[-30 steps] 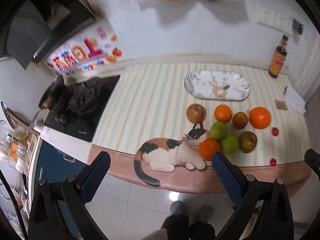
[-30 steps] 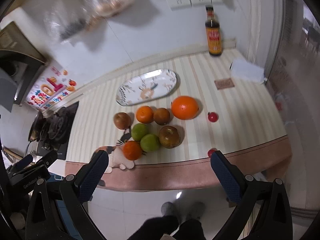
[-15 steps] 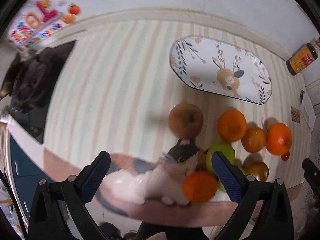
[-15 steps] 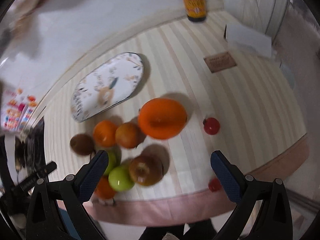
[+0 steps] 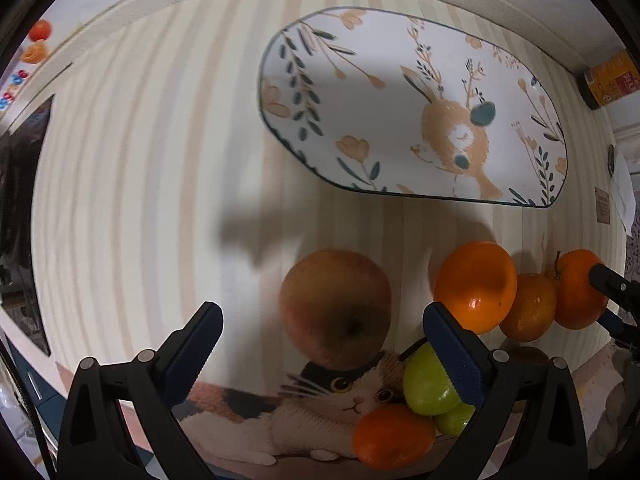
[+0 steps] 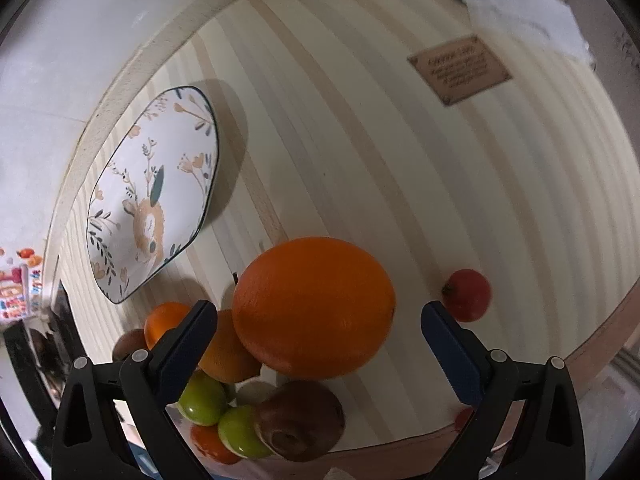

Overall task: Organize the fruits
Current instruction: 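Grasp the large orange with the right tool while the left tool grasps the brown pear, then place the orange on the plate with the right tool while the left tool places the pear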

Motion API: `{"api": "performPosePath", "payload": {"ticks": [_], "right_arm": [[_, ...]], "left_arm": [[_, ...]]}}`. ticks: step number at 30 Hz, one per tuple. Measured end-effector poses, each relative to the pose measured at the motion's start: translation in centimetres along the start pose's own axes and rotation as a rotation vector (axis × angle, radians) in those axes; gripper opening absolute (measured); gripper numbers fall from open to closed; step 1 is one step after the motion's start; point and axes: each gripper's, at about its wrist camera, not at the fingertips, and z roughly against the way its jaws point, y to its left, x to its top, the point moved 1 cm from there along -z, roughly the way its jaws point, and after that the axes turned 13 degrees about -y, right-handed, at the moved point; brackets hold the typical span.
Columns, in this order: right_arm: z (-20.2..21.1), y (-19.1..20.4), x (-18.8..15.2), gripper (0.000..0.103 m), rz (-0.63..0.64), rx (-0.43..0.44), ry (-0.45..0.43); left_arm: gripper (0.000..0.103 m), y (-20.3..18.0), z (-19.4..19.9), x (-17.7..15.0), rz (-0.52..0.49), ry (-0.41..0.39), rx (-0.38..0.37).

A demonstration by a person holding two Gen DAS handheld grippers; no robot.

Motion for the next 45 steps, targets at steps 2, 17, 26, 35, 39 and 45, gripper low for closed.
{"api": "performPosePath", "payload": {"ticks": [2,17,26,35,39,45], "right_arm": [[-0.8,0.0,0.1,0.103,-0.013,0.006,0.024],[-4.6,1.7,-0.5,0.093,0.027,0.016,0.128],[-4.3,2.0,-0.3,0.089,0.049,0.001,0.107],[-2.3,2.5,0.0,0.089,0.088,0.023,0.058],[-0.3,3.8,0.9,0.089,0.123,0.062,0.024],[1.2,8.6,4.1,0.089,0.217,0.126,0.010]], "left_arm": [[0.102,-0.1,-0.7,0.2,-0.010,0.013,-0.010],[0.061,0.4,-4.6,0.0,0.001,0.037,-0.040],[0.061,0.2,-4.1,-0.8,-0.021,0.008,-0.031],[0.061,-1.2,-0.7,-0.2,-0.050,-0.017,-0.053],[0.061,-1.8,2.4,1.0,-0.055,-0.061,-0.089],[0.061,-3.2,5.5,6.9,-0.026,-0.117,-0.187]]}}
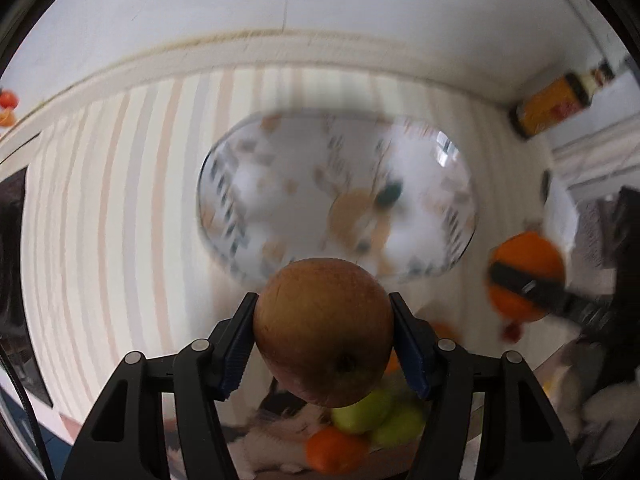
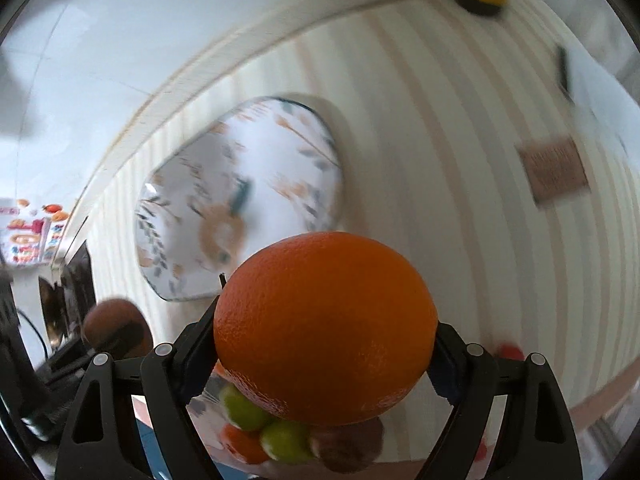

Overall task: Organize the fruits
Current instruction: 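Place the orange on the plate with the right tool while the left tool places the pear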

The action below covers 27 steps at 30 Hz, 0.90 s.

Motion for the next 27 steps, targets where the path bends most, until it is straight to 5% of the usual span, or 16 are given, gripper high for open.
{"api": "performPosePath", "payload": {"ticks": [4,8,18,27], "right_arm": [[-1.9,3.0,3.2,0.089,0.068,0.012,0.014],[-4.8,5.4,5.9,0.089,0.139,-0.002,0.041],[-9.0,8.1,8.6,0.089,0.252,-0.044,0.142],[-11.8,8.5,9.5,0.089,0.270,-0.078,0.209]], "left_arm": [[0.061,0.5,-2.6,4.1,0.042,0.011,-0.003],[0.061,2.3,-7.0,7.3,0.110,0.102,-0.020],[0.061,3.4,-12.0,9.0,0.184,0.236,-0.045],[0.061,1.7,-14.1,9.2,0.168,0.268,-0.013]]}}
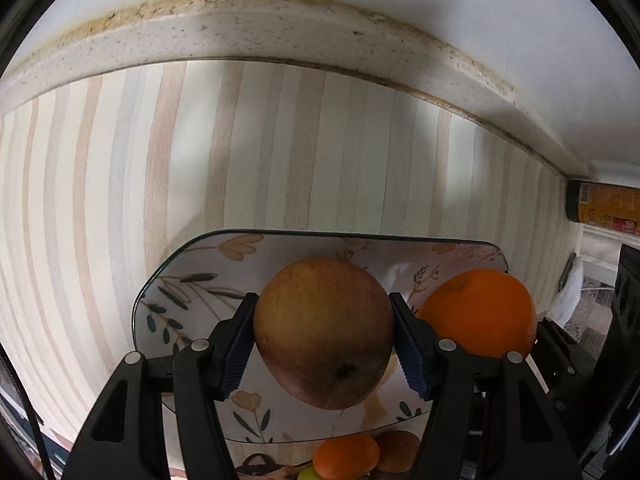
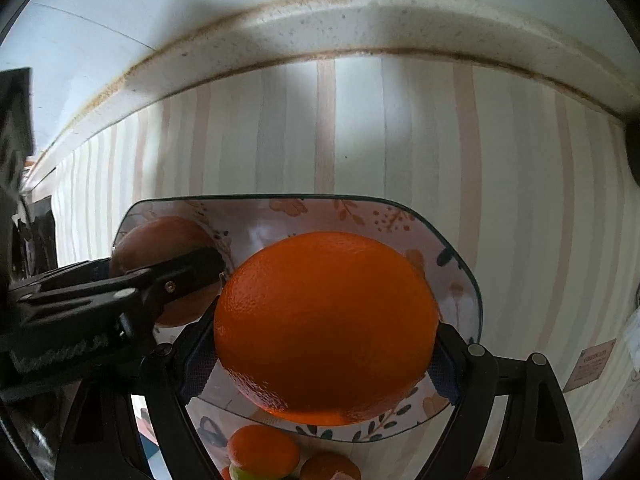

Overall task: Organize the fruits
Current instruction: 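Place the orange on the plate with the right tool while the left tool places the pear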

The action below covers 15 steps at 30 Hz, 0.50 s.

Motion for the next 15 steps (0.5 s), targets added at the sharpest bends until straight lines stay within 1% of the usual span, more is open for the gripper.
{"api": "performPosePath", "payload": {"ticks": [1,2,4,5,8,9,10,12,15], "right_arm": [[-0.3,-0.1,0.0,0.089,-0.006,-0.009,0.008],[-0.4,-0.2,-0.1,0.093,-0.010,0.000,0.005],[-0.2,-0.6,0.1,0.095,-0.030,0.022,-0.002],[-0.1,-0.8,0.1,0.099,-0.030,0.020,-0.002],[0.5,-1.1,0.2,0.101,-0.022,0.009,-0.014],[0.8,-1.2,0.3,0.101,-0.023,0.010,-0.019],[1.1,-1.5,0.3,0.101,-0.024,0.008,-0.025],[1.6,-1.8,0.3,0.101,-0.025,0.007,-0.033],[3.2,-2.7,0.3,0.101,-0.016,-0.005,-0.048]], "left_arm": [[0.061,-0.3,-0.2,-0.1,-0.009,0.006,0.015],[0.061,-0.6,-0.3,-0.2,-0.015,0.008,0.025],[0.061,-1.4,-0.4,-0.3,-0.026,-0.009,0.048],[0.061,-1.7,-0.4,-0.3,-0.031,-0.013,0.054],[0.063,-3.8,-0.7,-0.3,-0.055,-0.033,0.073],[0.069,-4.2,-0.5,-0.3,-0.062,-0.045,0.077],[0.080,-4.4,-0.3,-0.3,-0.063,-0.051,0.076],[0.093,-4.4,0.3,-0.3,-0.049,-0.070,0.064],[0.096,-4.5,1.3,-0.6,-0.032,-0.103,0.057]]}}
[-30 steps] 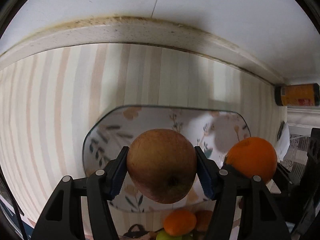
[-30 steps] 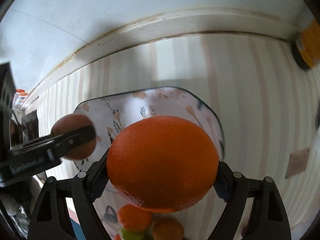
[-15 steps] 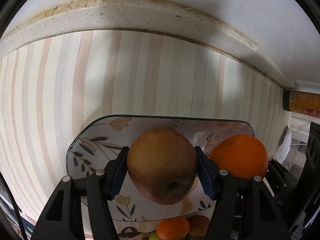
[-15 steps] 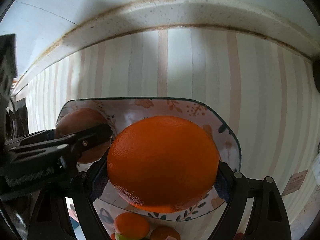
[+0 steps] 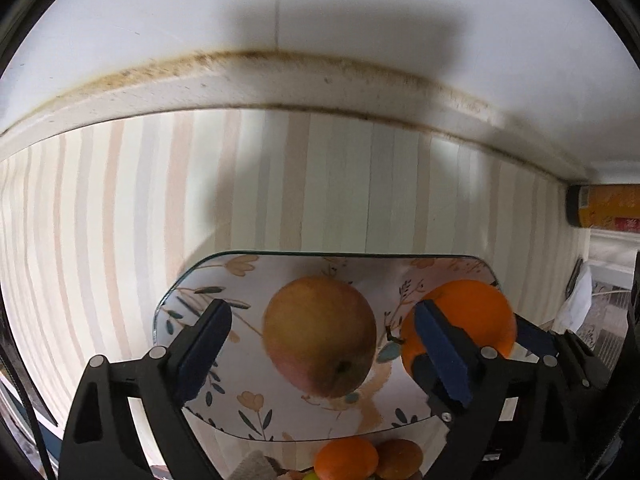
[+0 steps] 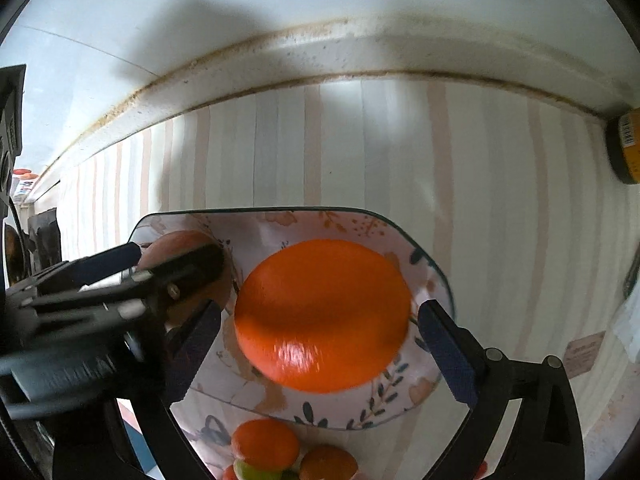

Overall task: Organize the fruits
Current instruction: 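Place the orange on the plate with the right tool while the left tool places the pear, then grasp the red apple with the right tool while the left tool grasps a tangerine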

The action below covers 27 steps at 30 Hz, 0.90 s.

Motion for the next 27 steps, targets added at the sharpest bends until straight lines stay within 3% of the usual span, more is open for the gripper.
{"api": "performPosePath", "payload": {"ticks": [2,9,15,27], "right_arm": [[1.2,-0.1,-0.2,0.101,0.007,-0.006,-0.017],[6.0,-0.5,-3.8,0.101,0.042,-0.065,-0.103],[9.5,1.0,-7.9,0.101,0.034,-0.098,-0.180],[15.8,3.2,-15.8,0.101,0.031,-0.080,-0.335]], "left_arm": [[0.100,0.0,0.8,-0.3,0.000,-0.016,-0.006],[0.101,-0.5,5.2,-3.3,-0.070,-0.130,0.035],[0.101,3.3,10.6,-7.0,-0.104,-0.254,0.051],[0.101,4.8,18.6,-14.6,-0.133,-0.409,0.077]]}}
